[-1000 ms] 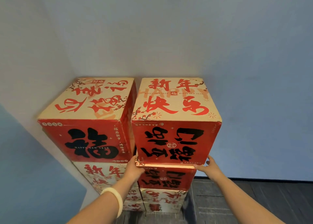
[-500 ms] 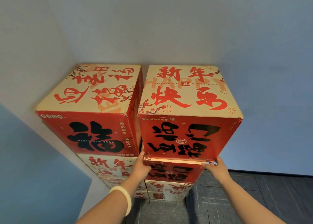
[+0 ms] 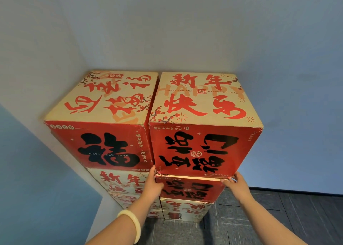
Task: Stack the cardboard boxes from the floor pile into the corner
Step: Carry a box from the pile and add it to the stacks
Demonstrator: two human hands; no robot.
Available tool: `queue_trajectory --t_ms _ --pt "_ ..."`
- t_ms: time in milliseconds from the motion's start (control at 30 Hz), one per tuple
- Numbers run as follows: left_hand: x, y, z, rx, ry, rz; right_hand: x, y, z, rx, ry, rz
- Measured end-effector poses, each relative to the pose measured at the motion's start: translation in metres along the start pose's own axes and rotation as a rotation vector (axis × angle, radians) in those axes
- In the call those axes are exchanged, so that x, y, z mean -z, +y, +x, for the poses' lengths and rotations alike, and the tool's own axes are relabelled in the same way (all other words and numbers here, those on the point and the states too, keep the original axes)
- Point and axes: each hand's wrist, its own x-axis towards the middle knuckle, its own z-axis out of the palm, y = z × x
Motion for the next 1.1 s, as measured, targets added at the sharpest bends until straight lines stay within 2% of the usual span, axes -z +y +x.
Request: queue_trajectory --t_ms 367,1100 --pt "0.000 -0.007 -0.003 0.016 -0.021 -0.073 -0.002 0.006 -0.003 -0.002 -0.002 0.026" --pt "0.003 -0.025 0.009 -0.026 0.002 -0.034 -0.005 0.017 0.003 0.010 -0.018 0.051"
